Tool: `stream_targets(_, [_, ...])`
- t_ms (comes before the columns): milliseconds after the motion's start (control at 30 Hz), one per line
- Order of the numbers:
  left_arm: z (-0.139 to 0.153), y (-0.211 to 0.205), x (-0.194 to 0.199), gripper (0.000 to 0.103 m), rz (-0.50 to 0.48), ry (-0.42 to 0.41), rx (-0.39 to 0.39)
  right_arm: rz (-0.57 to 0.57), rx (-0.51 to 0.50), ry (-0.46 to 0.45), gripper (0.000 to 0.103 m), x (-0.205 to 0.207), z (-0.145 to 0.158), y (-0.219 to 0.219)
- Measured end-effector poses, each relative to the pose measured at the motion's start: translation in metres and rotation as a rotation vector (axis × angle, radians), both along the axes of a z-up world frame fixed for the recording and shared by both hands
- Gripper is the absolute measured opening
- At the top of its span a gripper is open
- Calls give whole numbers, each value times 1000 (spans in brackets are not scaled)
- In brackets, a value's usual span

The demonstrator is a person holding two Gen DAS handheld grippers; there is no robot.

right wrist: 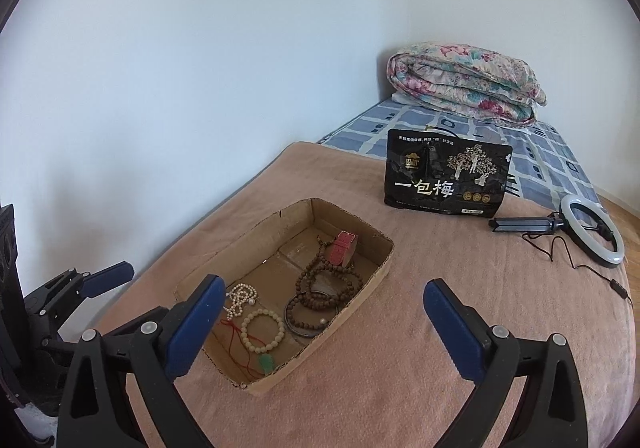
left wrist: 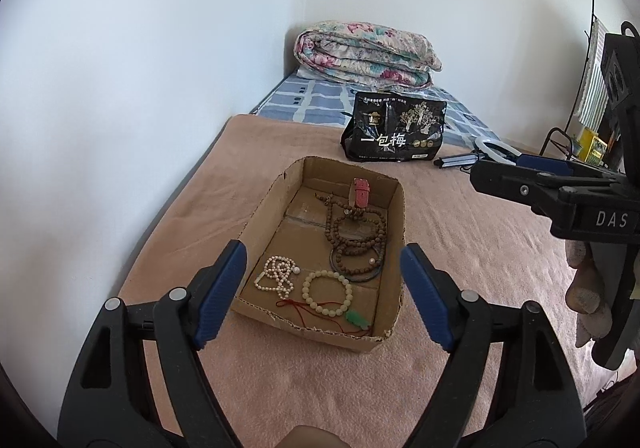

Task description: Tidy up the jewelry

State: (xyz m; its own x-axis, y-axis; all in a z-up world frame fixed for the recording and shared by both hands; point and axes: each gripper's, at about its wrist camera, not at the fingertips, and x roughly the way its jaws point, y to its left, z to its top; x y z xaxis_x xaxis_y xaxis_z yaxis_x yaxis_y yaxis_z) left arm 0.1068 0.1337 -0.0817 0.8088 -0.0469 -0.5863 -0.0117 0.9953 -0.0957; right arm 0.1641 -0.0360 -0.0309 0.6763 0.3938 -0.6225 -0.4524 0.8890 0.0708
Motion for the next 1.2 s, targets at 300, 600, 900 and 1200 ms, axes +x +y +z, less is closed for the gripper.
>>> stream_targets(300, [16,-14,-37,82,20,-2,30,-35,10,-19,103,-24,8,-23])
stream_targets(600, [30,-29,-65,83,29,-17,54,-56,-25,-57,103,-44,9,-32])
stream_targets(900, [43,-31,-90,103,80,-52,47,-61,-22,-58,103,-52,7,-38])
stream_targets(1200, [46,-31,-98,103,89,-54,55,-68,-30,-73,103,-58,8,-38])
